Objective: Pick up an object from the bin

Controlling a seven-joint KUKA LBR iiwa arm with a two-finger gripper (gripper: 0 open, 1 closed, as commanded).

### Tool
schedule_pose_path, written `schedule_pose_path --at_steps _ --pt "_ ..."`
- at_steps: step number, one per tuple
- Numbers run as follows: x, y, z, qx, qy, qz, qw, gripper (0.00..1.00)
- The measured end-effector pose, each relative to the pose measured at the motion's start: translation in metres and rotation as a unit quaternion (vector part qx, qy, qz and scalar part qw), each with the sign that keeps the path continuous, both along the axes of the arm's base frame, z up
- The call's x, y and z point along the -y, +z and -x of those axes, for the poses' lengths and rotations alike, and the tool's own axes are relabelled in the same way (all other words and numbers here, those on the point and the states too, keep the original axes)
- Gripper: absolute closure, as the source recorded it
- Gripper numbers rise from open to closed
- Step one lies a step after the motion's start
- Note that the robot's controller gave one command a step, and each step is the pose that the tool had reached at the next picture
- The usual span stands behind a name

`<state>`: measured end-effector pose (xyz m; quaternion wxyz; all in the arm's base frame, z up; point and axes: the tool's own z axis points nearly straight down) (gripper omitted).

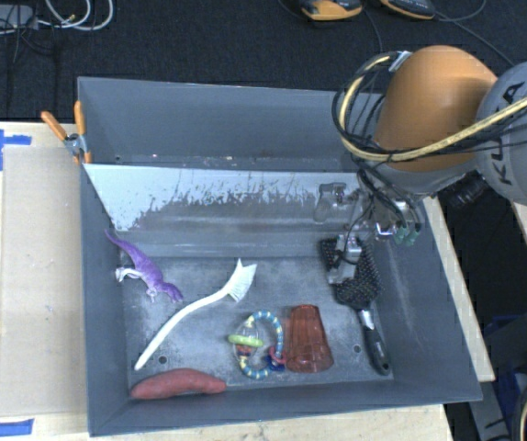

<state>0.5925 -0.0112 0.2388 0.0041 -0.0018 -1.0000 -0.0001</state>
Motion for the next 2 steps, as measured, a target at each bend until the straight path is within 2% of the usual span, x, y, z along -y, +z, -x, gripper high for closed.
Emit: schedule_pose_path --at_steps 1,2 --pt "0.0 0.005 -0.001 0.0038 0.0 0.0 1.0 0.0" --pt "-0.013 -0.043 0.0 0.0058 0.012 0.0 0.9999 0.0"
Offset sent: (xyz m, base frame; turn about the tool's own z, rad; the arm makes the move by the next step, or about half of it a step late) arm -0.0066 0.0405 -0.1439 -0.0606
